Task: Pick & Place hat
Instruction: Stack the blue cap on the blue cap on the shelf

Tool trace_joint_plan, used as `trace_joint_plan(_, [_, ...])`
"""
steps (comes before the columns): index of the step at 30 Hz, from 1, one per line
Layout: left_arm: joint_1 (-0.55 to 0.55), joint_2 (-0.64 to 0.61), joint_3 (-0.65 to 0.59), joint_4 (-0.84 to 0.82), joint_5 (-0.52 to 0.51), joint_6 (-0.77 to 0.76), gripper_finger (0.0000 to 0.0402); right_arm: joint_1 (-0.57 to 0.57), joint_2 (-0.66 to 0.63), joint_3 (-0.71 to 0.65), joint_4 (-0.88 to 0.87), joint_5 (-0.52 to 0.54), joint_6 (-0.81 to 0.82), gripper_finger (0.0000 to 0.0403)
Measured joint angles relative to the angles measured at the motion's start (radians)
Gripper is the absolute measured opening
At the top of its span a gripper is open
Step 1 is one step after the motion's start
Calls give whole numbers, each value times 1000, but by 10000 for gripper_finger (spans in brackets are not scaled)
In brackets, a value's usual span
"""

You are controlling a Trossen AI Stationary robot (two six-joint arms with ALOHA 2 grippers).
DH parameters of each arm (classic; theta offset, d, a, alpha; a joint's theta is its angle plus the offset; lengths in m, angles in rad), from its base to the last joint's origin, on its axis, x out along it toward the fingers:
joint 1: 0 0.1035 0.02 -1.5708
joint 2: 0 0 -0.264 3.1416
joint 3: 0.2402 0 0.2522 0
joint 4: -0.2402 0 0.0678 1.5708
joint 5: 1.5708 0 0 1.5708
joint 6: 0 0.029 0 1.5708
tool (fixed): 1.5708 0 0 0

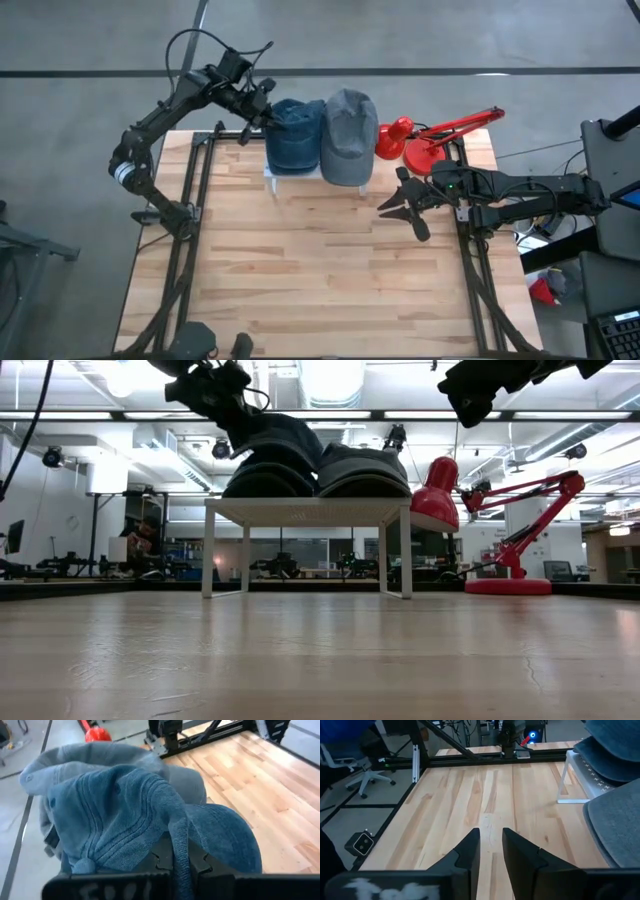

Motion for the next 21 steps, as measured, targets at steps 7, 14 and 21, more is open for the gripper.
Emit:
trace_joint_plan(7, [0, 0, -1, 1, -122, -102, 22, 0, 0, 0, 0, 1, 0, 66])
trace_joint_plan(14, [0, 0, -1, -2, -145, -154, 43, 0, 0, 0, 0, 1, 0, 73])
trace_joint_plan(21, [0, 0, -1, -3, -152, -214, 118, 0, 0, 0, 0, 1, 0, 87])
